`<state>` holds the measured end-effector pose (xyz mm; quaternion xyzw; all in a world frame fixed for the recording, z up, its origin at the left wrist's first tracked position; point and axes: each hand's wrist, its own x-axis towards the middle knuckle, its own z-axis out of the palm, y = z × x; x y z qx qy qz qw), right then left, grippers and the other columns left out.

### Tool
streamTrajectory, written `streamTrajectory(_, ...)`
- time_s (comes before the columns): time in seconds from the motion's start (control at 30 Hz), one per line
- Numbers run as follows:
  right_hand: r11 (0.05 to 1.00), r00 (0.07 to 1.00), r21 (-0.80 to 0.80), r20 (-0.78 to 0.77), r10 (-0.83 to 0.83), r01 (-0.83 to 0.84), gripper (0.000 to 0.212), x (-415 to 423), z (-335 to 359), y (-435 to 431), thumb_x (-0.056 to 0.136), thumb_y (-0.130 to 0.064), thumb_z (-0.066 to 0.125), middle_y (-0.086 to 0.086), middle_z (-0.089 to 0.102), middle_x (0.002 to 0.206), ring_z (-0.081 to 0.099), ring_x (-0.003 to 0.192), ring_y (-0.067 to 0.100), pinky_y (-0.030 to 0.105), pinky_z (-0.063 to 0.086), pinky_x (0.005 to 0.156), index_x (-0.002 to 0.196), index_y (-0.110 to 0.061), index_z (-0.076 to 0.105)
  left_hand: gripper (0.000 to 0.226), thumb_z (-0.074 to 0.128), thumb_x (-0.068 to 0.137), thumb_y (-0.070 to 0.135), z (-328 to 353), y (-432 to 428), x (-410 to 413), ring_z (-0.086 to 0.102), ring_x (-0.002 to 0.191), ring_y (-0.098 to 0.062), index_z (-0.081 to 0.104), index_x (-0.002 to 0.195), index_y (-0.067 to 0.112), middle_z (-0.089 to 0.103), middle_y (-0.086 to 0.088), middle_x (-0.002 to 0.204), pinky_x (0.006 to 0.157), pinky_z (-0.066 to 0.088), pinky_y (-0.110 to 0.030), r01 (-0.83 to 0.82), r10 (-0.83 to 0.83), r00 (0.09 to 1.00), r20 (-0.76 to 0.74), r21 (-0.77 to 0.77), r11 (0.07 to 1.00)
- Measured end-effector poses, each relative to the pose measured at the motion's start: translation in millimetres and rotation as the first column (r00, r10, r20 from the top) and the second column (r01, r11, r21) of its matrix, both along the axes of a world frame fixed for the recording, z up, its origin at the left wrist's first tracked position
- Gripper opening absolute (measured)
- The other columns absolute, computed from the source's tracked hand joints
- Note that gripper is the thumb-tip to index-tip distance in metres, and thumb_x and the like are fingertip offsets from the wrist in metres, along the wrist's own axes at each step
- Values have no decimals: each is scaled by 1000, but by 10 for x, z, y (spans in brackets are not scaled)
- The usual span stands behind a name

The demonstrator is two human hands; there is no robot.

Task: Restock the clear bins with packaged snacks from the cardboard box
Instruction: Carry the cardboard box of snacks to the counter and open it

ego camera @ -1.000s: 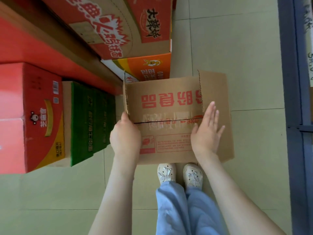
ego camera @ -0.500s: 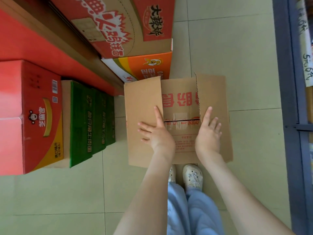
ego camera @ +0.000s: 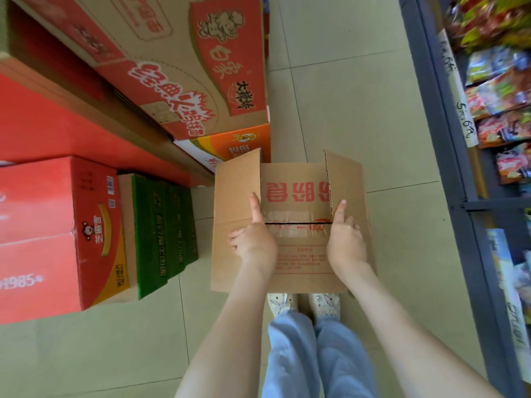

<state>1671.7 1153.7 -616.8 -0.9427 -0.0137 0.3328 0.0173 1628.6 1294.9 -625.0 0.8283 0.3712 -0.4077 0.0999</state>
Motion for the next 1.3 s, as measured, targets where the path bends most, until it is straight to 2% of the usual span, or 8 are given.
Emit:
streamTrajectory(0.27,999,999,10,28,40,-40,75,61,37,5,95,-6,43,20,34,148,38,131,40,46,41,103,152,-13,-5,105,52,91,7,-40,5,-79,59,108,-41,-40,137,33,54,-29,127,90,52,-47,-67,71,994,80,-56,996)
streamTrajectory(0.57,996,989,43,125,76,-82,76,-150,-528,-72,95,-4,41,12,17,158,17,144,36,43,25,115,152,-25,-5,85,35,98,21,-549,-468,-276,49,122,-46,-42,134,18,47,-36,133,96,47,-43,37,-36,999,31,-39,999)
streamTrajectory(0.67,977,993,182,35,111,-116,56,-313,-733,-212,101,-30,35,10,16,158,10,146,29,42,14,118,152,-25,13,62,25,100,38,-727,-583,-411,22,140,-39,-8,151,29,15,-29,153,111,22,-55,-47,62,989,137,-108,993)
streamTrajectory(0.8,952,984,303,152,-92,42,44,-127,-957,-322,98,-29,46,11,39,146,29,136,27,41,20,110,140,-17,43,58,48,92,38,-980,-426,-571,43,123,-44,34,145,18,38,-23,143,102,33,-59,-240,180,850,496,60,969)
streamTrajectory(0.87,963,954,200,203,-222,182,76,78,-1053,-412,83,-41,67,15,31,149,24,138,31,48,17,112,144,-15,29,91,61,79,59,-1047,-261,-640,21,137,-43,19,150,22,19,-23,152,107,18,-67,-440,386,825,412,40,897)
streamTrajectory(0.97,961,963,61,25,-270,268,128,338,-1186,-533,62,-62,76,15,-7,159,-8,146,33,59,0,112,150,-24,-9,118,57,61,83,-1150,-67,-693,3,142,-45,-8,148,38,-14,-16,157,107,14,-68,-500,474,821,318,0,866)
streamTrajectory(1.1,976,973,1,-74,-218,219,138,462,-1249,-549,57,-68,75,10,-14,158,3,145,35,60,12,111,142,-35,-29,123,56,56,86,-1192,-2,-692,29,129,-44,-19,144,44,-8,-15,156,99,35,-55,-486,467,835,292,-5,874)
streamTrajectory(1.3,977,977,-19,-24,-214,213,139,468,-1217,-499,56,-70,74,16,6,155,20,136,36,51,22,107,143,-35,-29,124,59,57,84,-1144,-1,-603,35,123,-43,-18,145,42,6,-18,150,100,35,-53,-489,466,848,251,33,872)
